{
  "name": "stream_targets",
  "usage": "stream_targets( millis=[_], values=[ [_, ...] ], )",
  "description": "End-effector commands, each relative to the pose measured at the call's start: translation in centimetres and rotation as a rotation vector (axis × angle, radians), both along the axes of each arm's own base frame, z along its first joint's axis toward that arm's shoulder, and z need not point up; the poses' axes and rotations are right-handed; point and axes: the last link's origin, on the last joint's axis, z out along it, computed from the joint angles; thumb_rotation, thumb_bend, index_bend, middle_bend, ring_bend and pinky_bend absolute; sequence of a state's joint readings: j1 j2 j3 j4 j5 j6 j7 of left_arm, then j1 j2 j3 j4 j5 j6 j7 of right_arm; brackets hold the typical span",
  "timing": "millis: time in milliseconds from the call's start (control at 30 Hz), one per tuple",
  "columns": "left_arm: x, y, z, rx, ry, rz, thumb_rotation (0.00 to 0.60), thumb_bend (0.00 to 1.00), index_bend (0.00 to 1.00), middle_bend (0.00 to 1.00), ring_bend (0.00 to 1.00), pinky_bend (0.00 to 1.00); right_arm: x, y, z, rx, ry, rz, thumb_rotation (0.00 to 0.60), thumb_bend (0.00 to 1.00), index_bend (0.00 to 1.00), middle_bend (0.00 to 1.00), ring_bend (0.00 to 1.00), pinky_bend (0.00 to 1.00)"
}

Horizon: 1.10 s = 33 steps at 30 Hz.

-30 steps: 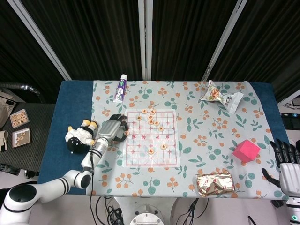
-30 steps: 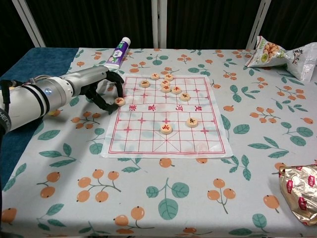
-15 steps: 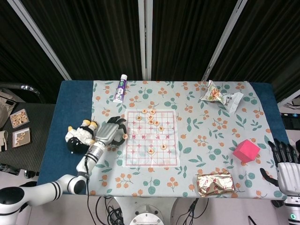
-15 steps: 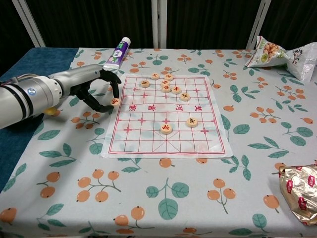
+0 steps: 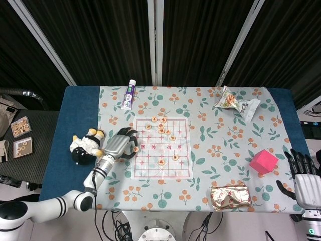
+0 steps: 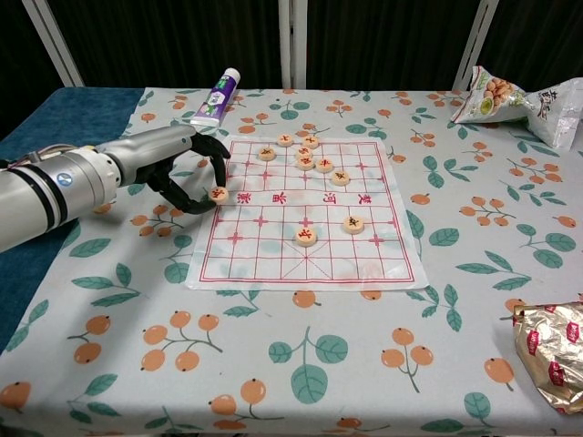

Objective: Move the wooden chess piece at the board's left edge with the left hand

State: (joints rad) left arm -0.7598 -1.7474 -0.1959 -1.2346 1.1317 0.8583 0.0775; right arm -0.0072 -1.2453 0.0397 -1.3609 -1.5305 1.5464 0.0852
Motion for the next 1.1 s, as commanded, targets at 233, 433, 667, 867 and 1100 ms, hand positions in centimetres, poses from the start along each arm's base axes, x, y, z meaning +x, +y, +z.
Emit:
stream_targets(
  millis=[233, 433, 667, 867, 1100],
  values=[
    [-0.3, 0.3, -0.7, -0.013, -0.005, 0.006, 0.6, 0.32, 0.34, 0.13, 0.0, 0.07, -0.2, 0.0, 0.1, -0.004, 0.002, -0.006, 0.6, 0.16, 0.0, 0.0, 0.0, 0.0],
    [-0.7, 0.3, -0.5, -0.012, -0.013, 0.011, 0.6, 0.31, 0.12, 0.11, 0.0, 0.07, -0.2, 0.0, 0.3, -0.009, 0.004, -0.007, 0.6, 0.16, 0.0, 0.0, 0.0, 0.0],
    [-1.0, -1.5, 4.5, 0.127, -0.061, -0.052, 0.6, 0.31, 0.1, 0.11, 0.0, 0.06, -0.2, 0.3, 0.7, -0.026, 0.003, -0.002, 0.6, 0.17, 0.0, 0.0, 0.0, 0.0],
    [-6.6, -7.7, 11.3, 0.424, 0.085, -0.069, 0.6, 0.31, 0.11, 0.11, 0.0, 0.05, -0.8, 0.4, 0.6, -0.027, 0.001, -0.008, 0.6, 0.16, 0.0, 0.0, 0.0, 0.0],
    [-13.2, -14.8, 15.2, 0.545, 0.144, 0.01, 0.6, 0.3, 0.11, 0.11, 0.0, 0.04, -1.1, 0.9, -0.9, -0.021, 0.006, -0.014, 0.6, 0.15, 0.0, 0.0, 0.0, 0.0]
  ],
)
